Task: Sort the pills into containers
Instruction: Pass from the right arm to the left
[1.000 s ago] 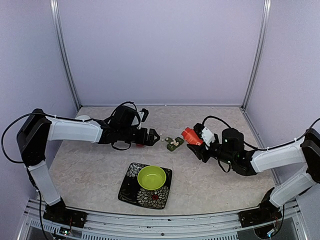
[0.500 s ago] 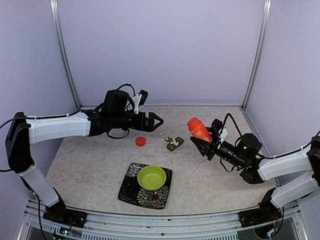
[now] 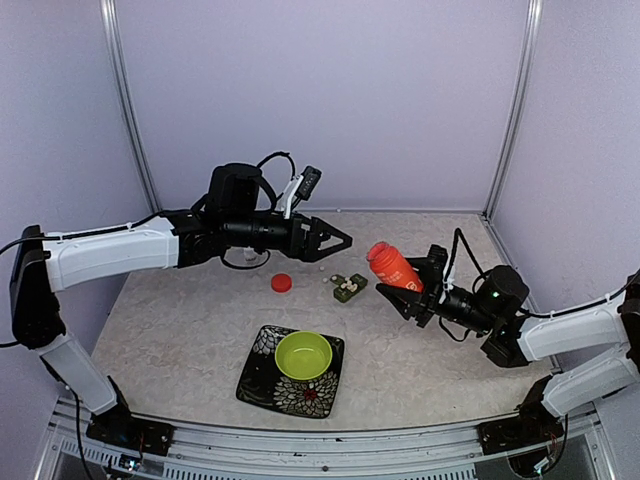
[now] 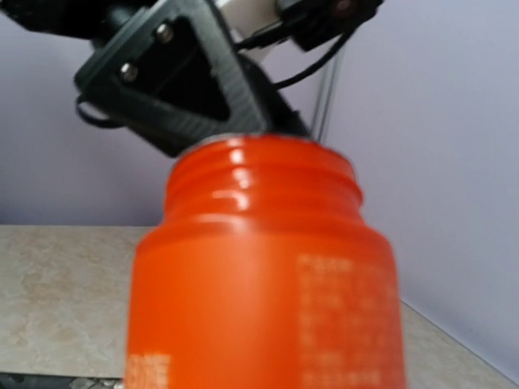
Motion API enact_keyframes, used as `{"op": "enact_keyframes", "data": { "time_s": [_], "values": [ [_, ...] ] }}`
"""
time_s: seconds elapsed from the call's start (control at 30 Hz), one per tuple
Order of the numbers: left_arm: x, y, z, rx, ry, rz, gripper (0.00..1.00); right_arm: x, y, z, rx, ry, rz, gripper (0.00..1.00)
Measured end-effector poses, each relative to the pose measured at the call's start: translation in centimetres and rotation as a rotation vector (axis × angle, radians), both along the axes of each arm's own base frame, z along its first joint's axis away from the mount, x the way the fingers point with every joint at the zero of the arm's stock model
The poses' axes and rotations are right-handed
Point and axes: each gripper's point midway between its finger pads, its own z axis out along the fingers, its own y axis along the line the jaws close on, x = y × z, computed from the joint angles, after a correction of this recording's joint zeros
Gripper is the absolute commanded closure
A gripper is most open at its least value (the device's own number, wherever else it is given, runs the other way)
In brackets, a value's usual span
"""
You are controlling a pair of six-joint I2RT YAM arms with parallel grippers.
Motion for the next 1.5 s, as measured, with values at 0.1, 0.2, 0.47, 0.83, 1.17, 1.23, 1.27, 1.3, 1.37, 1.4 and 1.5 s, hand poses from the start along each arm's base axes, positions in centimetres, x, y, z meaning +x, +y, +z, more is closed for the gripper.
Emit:
{"op": "enact_keyframes", "data": {
  "time_s": [0.1, 0.2, 0.47, 0.83, 1.17, 1.23, 1.27, 1.3, 1.37, 1.4, 1.5],
  "values": [
    [-0.9, -0.4, 0.8, -0.023, 0.004, -0.053, 0.19, -0.5, 0.2, -0.1, -0.013, -0.007, 0.024, 0.87],
    [-1.5, -1.0, 1.6, -0.044, 0.004, -0.099, 0.23, -0.8, 0.5, 0.0, -0.027, -0.017, 0.045, 0.87],
    [-2.3, -2.8, 1.1, -0.044, 0.036, -0.178, 0.32, -1.0, 1.2, 0.2, -0.057, -0.034, 0.067, 0.86],
    [-2.7, -4.0, 0.1, -0.019, 0.079, -0.234, 0.52, -0.7, 1.5, -0.8, -0.105, -0.014, 0.059, 0.86],
    [-3.2, -4.1, -0.3, -0.009, 0.091, -0.26, 0.62, -0.3, 1.7, -1.6, -0.136, 0.006, 0.05, 0.86],
    [-3.2, -4.1, -0.6, -0.004, 0.098, -0.261, 0.57, -0.3, 1.7, -1.8, -0.143, 0.012, 0.05, 0.86],
    [-3.1, -4.1, -0.7, -0.002, 0.099, -0.261, 0.56, -0.2, 1.7, -1.9, -0.145, 0.013, 0.049, 0.86],
    [-3.1, -4.0, -0.7, 0.001, 0.101, -0.26, 0.55, -0.2, 1.7, -1.9, -0.147, 0.014, 0.049, 0.86],
    [-3.1, -4.0, -0.9, 0.005, 0.105, -0.257, 0.54, -0.3, 1.7, -1.9, -0.15, 0.013, 0.05, 0.86],
    [-3.1, -4.0, -0.9, 0.007, 0.105, -0.256, 0.53, -0.3, 1.7, -2.0, -0.15, 0.013, 0.051, 0.86],
    [-3.0, -3.9, -1.0, 0.006, 0.108, -0.254, 0.53, -0.3, 1.7, -1.9, -0.151, 0.014, 0.052, 0.86]
  ]
}}
